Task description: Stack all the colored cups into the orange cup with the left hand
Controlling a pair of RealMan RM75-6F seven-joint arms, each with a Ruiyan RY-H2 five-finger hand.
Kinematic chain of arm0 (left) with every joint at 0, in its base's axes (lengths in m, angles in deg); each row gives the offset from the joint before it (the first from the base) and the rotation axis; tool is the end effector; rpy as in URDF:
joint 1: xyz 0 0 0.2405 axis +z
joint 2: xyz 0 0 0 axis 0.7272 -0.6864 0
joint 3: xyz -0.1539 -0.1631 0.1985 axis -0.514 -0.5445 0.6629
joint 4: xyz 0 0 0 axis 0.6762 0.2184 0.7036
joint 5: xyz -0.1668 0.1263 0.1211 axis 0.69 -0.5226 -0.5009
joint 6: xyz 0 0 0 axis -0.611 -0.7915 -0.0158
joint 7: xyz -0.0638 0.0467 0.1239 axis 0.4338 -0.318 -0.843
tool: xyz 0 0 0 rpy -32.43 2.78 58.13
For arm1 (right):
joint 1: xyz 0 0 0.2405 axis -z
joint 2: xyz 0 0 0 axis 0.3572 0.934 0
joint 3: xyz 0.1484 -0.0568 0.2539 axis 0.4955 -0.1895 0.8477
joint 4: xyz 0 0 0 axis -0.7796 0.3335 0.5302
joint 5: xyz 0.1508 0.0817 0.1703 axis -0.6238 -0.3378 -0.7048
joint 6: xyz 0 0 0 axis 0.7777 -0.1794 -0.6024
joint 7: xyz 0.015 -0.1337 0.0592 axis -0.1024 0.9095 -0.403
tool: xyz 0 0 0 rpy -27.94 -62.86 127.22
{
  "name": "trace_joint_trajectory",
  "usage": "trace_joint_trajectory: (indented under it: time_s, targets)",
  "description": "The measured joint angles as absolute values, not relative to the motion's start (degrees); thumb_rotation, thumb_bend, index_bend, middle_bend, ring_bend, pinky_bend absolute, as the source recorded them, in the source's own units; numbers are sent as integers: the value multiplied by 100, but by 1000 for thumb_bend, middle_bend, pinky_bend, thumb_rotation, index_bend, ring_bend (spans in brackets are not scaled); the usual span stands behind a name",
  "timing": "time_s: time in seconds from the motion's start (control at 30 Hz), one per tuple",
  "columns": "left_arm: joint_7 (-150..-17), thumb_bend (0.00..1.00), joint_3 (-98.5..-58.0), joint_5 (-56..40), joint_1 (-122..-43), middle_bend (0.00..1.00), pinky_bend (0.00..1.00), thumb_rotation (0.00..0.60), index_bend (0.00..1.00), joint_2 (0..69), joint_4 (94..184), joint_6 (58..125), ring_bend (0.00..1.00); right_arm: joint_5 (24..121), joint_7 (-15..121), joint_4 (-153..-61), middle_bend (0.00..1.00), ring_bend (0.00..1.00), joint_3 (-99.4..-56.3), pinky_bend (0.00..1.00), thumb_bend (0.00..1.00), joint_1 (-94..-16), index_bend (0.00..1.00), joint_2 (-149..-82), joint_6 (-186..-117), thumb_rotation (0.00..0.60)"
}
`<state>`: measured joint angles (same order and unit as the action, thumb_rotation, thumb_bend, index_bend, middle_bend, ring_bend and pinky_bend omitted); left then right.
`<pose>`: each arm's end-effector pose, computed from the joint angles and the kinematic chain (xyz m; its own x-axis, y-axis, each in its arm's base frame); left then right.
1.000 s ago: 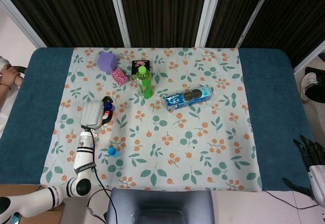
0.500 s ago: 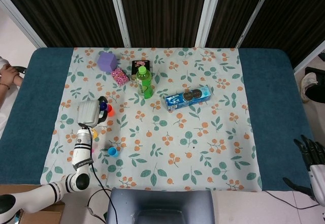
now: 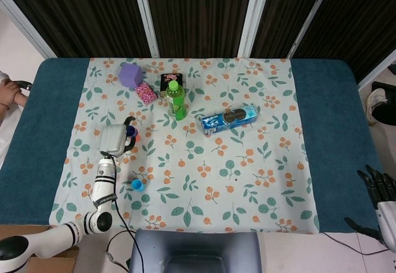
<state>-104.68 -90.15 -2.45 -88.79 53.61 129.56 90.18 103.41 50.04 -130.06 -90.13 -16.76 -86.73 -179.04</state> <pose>-0.2116 0.4411 -0.0517 0.3659 0.0466 0.9295 0.9304 -0.0397 -0.3643 -0.3595 -0.1125 0.1945 0.3905 -0.0443 0.9195 -0.9202 0.0090 0.3912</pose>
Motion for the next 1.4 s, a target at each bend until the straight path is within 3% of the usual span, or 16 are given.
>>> trace_joint_trajectory:
  time_s: [0.17,0.33,0.53,0.8,1.07,1.4]
  targets:
    - [-10473,349,-8966,-298,-8768,1000,1000,600,0,5153,13451,9113,1000,10333,5047,-13013,0,0,-9021,0,196,-1693,0,-8676,-17852,600]
    - [-10575,344,-8786,-372,-8465,1000,1000,600,3,4624,14558,9325,1000,10366,5075,-13023,0,0,-9044,0,196,-1696,0,-8682,-17837,600]
    - [-10808,351,-8142,-369,-7771,1000,1000,600,110,3699,15793,9593,1000,10391,5155,-13034,0,0,-9064,0,196,-1711,0,-8708,-17784,600]
    - [-10809,351,-7940,-141,-7623,1000,1000,600,149,3685,15426,9439,1000,10396,5168,-13043,0,0,-9063,0,196,-1717,0,-8726,-17789,600]
    - [-10725,351,-8007,-37,-7682,1000,1000,600,271,3804,15143,9264,1000,10364,5169,-13048,0,0,-9052,0,196,-1720,0,-8727,-17782,600]
    - [-10686,352,-8074,9,-7773,1000,1000,600,344,3897,14997,9132,1000,10354,5187,-13053,0,0,-9052,0,196,-1724,0,-8731,-17772,600]
